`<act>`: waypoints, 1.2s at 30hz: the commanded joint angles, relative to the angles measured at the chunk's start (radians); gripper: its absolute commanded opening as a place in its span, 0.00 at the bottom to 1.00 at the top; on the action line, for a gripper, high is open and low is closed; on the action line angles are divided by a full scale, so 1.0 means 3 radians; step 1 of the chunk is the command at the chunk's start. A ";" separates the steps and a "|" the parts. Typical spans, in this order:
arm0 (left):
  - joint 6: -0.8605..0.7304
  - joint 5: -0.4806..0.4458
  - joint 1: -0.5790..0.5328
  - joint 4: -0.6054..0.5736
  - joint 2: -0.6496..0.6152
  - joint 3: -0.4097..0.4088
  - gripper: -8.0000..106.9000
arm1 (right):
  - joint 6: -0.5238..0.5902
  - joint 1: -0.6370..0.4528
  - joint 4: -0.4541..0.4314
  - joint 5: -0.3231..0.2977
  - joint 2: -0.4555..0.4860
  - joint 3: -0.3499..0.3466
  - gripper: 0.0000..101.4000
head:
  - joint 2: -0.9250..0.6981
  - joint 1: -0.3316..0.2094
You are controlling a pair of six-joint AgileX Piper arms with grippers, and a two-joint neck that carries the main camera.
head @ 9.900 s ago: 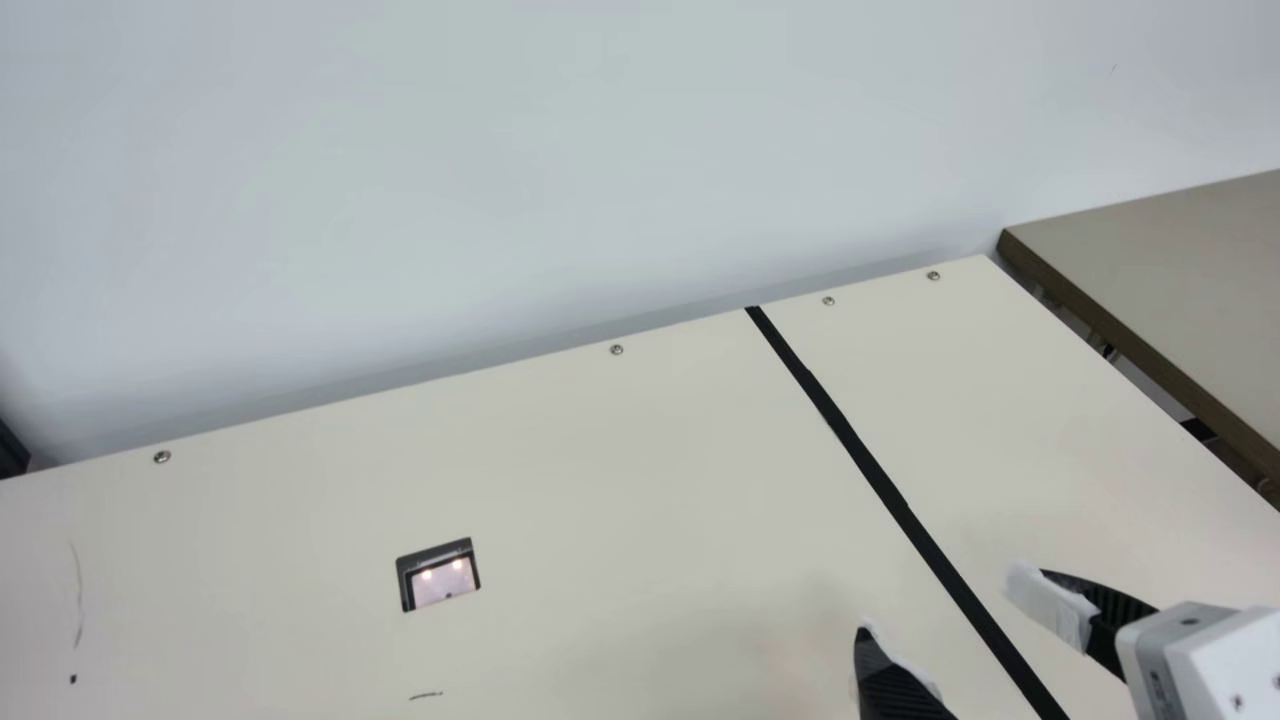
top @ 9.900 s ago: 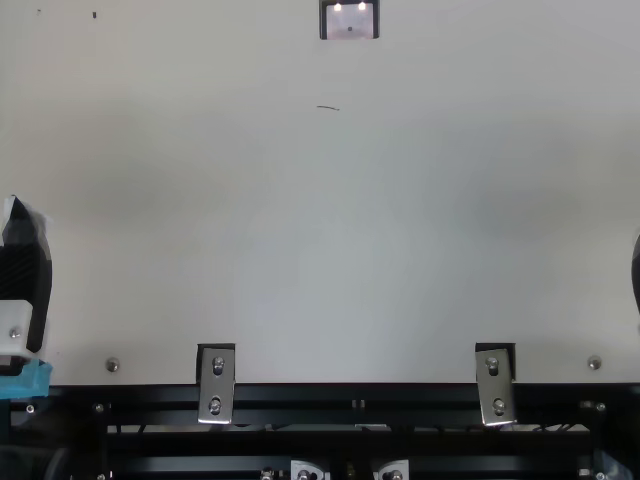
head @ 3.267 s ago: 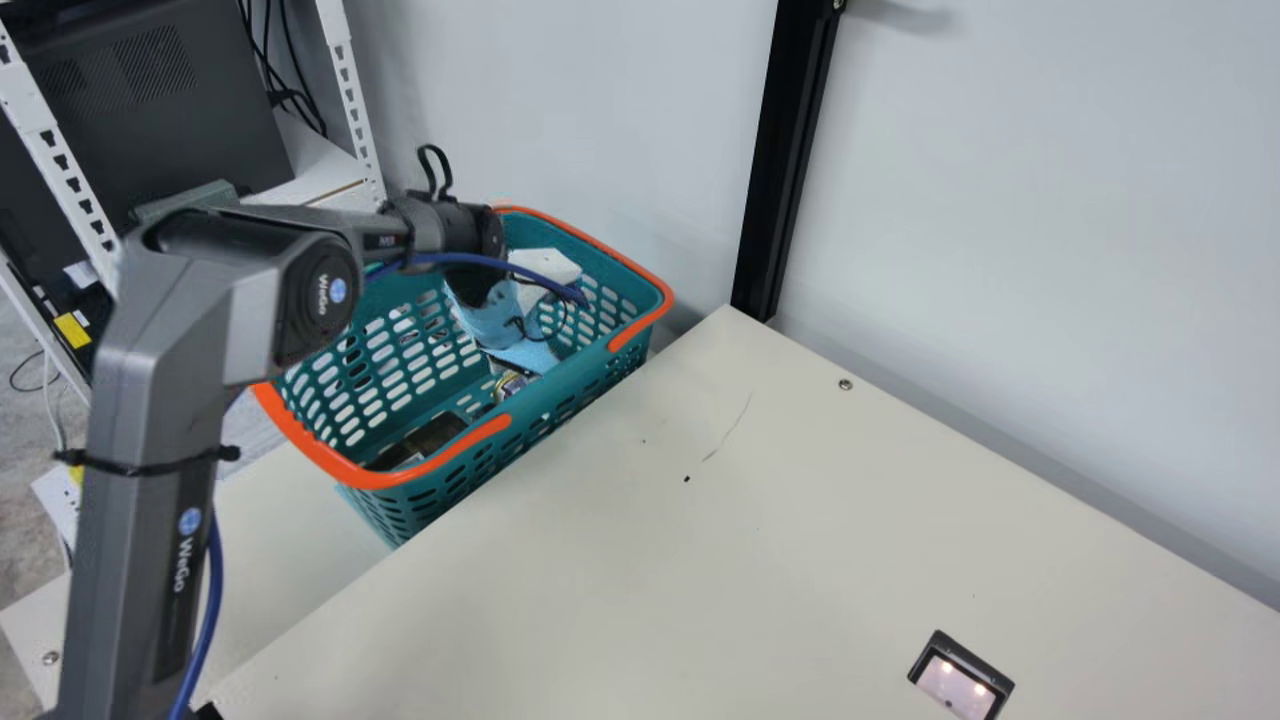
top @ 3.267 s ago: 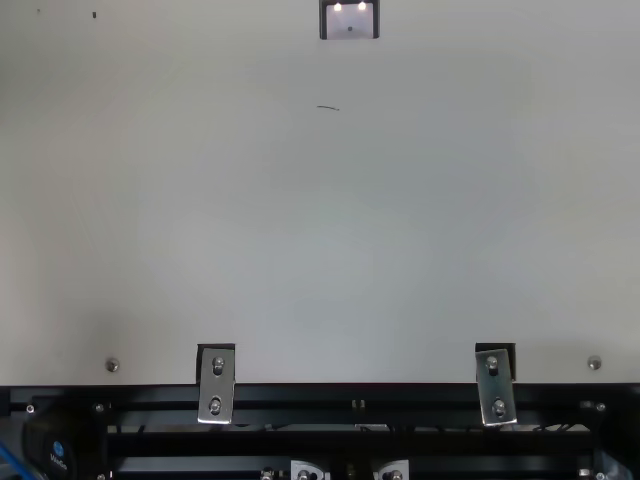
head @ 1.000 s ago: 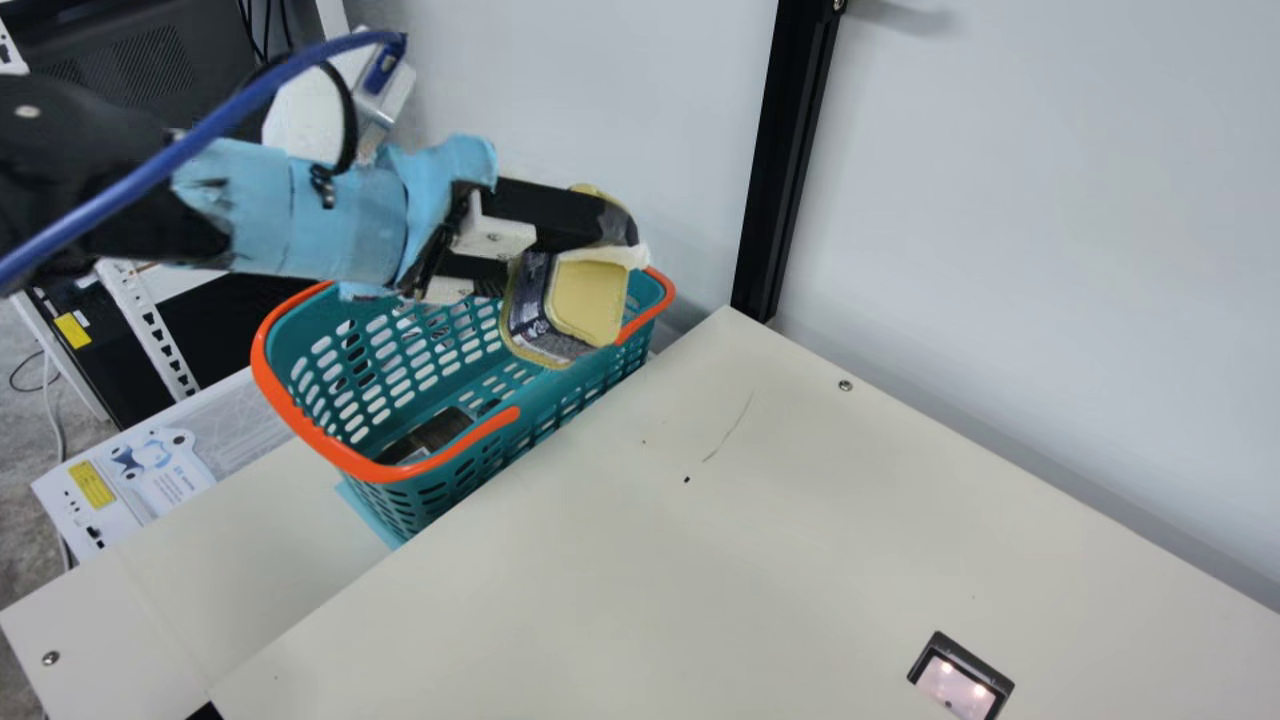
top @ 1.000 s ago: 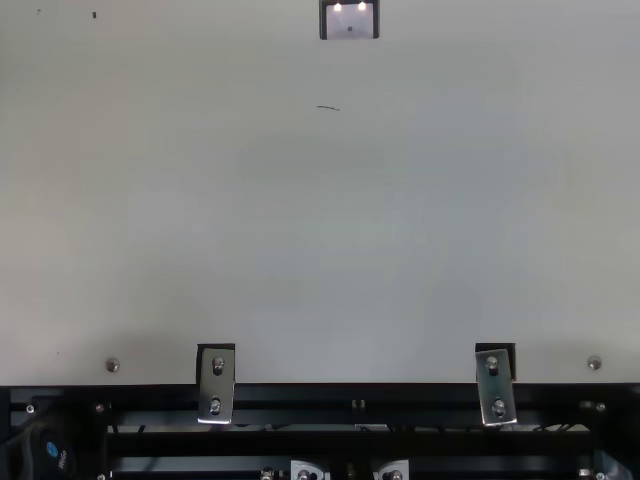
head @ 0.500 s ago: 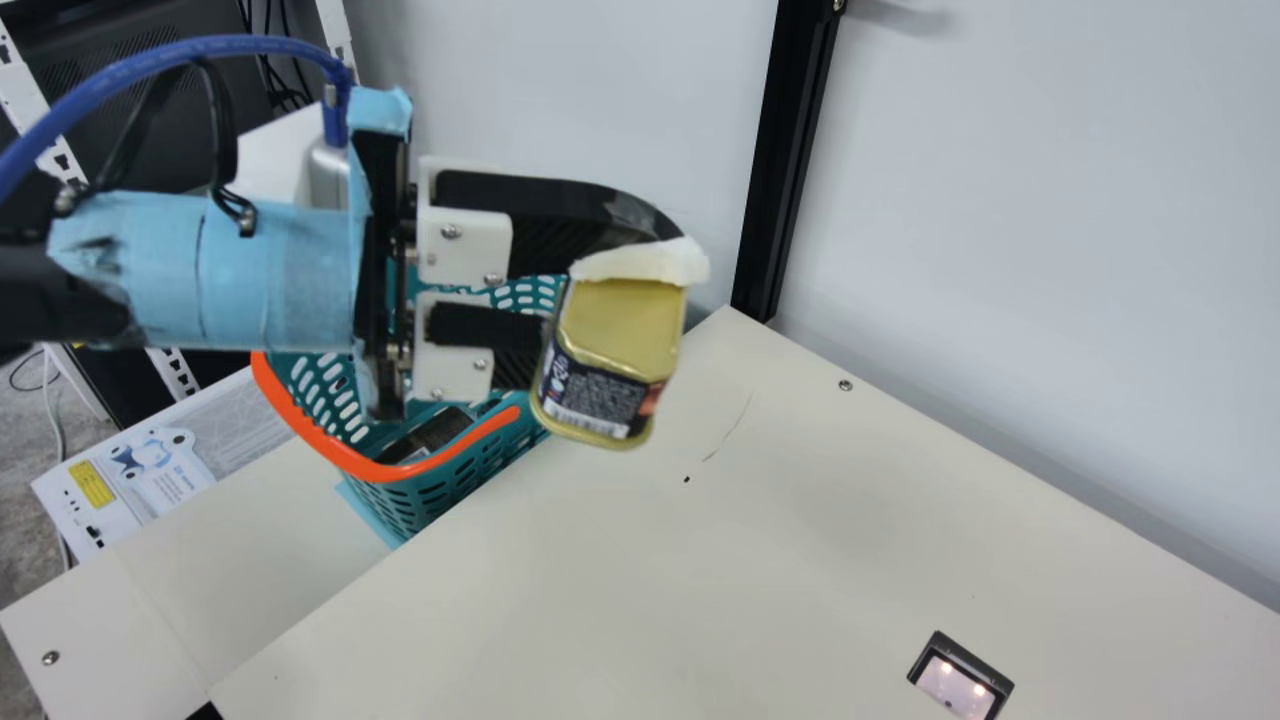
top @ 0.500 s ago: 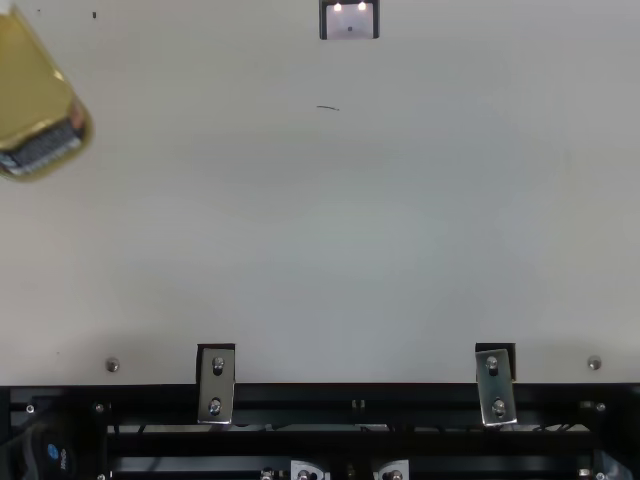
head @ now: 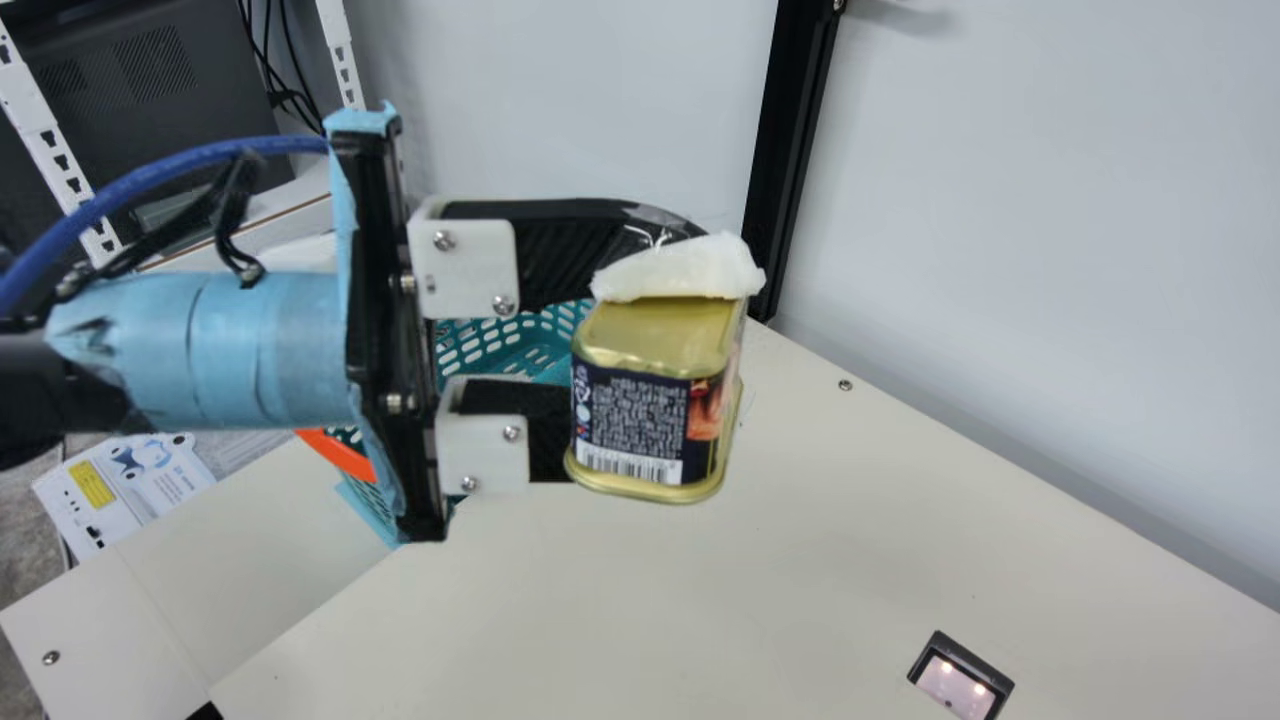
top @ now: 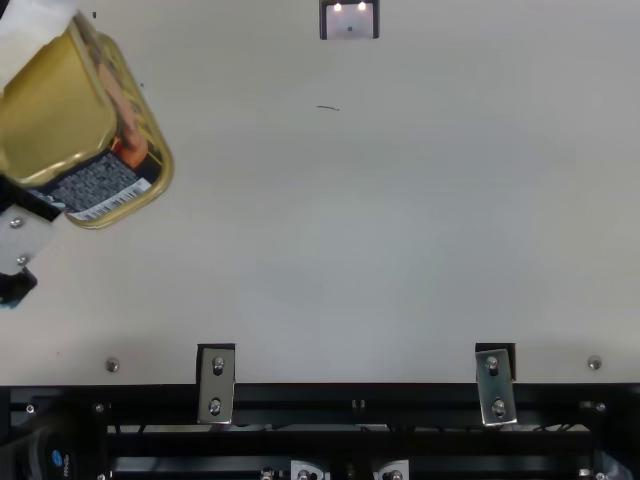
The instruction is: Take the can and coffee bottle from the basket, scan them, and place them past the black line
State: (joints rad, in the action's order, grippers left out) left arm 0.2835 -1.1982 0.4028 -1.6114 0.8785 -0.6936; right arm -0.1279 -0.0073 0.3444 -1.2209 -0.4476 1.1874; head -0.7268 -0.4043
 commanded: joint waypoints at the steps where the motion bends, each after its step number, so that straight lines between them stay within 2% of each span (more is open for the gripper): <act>1: 0.0134 0.0080 -0.0123 -0.0047 -0.0029 0.0012 0.16 | 0.0000 0.0000 0.0000 0.0000 0.0000 0.0000 1.00 | -0.0047 -0.0106; 11: 0.0495 0.0455 -0.0702 -0.0148 -0.0078 -0.0098 0.16 | 0.0000 0.0000 0.0000 0.0000 0.0000 0.0000 1.00 | -0.0047 -0.0106; 12: 0.0480 0.0404 -0.0599 -0.0165 -0.0076 -0.0074 0.16 | 0.0000 0.0000 0.0000 0.0000 0.0000 0.0000 1.00 | -0.0047 -0.0106; 15: 0.0491 0.0446 -0.0701 -0.0165 -0.0076 -0.0097 0.16 | 0.0000 0.0000 0.0000 0.0000 0.0000 0.0000 1.00 | -0.0047 -0.0106; 36: 0.0362 0.0515 -0.0685 -0.0116 -0.0057 -0.0095 0.16 | 0.0000 0.0000 0.0000 0.0000 0.0000 0.0000 1.00 | -0.0047 -0.0106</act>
State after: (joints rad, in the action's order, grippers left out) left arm 0.4083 -1.0575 0.1946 -1.6587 0.8604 -0.7203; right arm -0.1279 -0.0073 0.3444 -1.2209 -0.4476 1.1874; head -0.7268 -0.4095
